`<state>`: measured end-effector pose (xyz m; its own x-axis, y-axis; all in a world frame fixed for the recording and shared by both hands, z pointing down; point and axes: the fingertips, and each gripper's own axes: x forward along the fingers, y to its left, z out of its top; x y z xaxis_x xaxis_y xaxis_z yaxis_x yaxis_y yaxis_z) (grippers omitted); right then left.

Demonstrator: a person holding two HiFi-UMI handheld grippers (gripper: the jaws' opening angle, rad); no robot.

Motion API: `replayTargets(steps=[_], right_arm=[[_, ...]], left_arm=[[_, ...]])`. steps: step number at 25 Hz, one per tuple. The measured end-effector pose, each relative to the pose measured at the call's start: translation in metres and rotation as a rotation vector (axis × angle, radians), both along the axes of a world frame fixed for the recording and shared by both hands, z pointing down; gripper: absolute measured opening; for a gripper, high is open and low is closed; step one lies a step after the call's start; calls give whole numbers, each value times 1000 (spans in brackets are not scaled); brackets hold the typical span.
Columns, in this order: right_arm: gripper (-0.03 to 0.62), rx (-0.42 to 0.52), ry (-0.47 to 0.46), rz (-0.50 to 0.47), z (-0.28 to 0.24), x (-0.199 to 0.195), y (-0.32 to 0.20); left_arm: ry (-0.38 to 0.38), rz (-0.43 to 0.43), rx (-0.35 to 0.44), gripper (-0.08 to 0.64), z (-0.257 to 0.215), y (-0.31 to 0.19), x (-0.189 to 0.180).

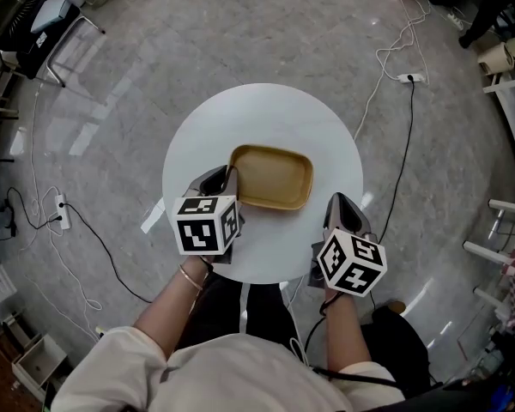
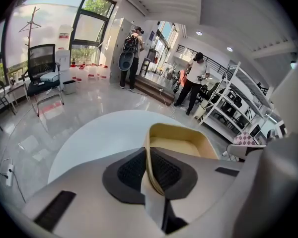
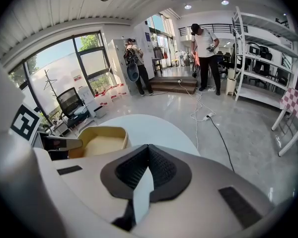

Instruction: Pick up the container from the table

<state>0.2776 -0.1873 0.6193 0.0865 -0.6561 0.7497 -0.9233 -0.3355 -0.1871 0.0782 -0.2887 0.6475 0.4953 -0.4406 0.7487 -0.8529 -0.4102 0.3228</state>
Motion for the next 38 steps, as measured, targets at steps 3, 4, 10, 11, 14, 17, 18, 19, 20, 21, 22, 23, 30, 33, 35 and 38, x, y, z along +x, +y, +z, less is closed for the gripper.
replayTargets(steps=[3,4,10,11,14,17,18,19,20,21,22,23,30,33,35,38], right_arm=[[25,17,6,-1,-6,0,-1],[25,23,8,-1,-10,0,-1],[25,61,16,-8,-31,-2,2],[25,70,17,-11,-35,-2,2],[25,99,23,-21,-48,-2,0],[25,130,30,-31,-62,-2,-2],[25,140,31,-35,-67,-2,-3],[25,151,32,-38,-72,-2,-4],[25,160,33,-41,-76,-1,-4],[25,169,34,-44,-80,-1,-3],[25,177,35,-47,-84,-1,-2],[25,186,35,-50,-87,-1,-1],[25,255,47,-87,-115,-3,-2],[25,292,52,-111,-128,-6,-6],[25,313,54,-131,-136,-10,-7],[25,346,60,-174,-147,-17,-12]], left_arm=[[9,-3,15,37,-8,-1,0],[11,-3,21,37,-12,-1,0],[11,-36,28,37,-33,4,-2],[14,-40,32,37,-38,4,-1],[29,-45,53,37,-52,5,2],[40,-50,79,37,-67,7,5],[42,-52,88,37,-72,7,6],[44,-55,97,37,-77,8,6],[45,-57,106,37,-82,9,7],[46,-59,113,37,-87,11,7],[47,-62,117,37,-91,13,6],[50,-66,120,37,-94,15,6],[49,-112,164,37,-120,21,-6],[55,-145,179,37,-129,25,-13],[62,-169,186,37,-135,28,-20],[79,-213,203,37,-144,32,-29]])
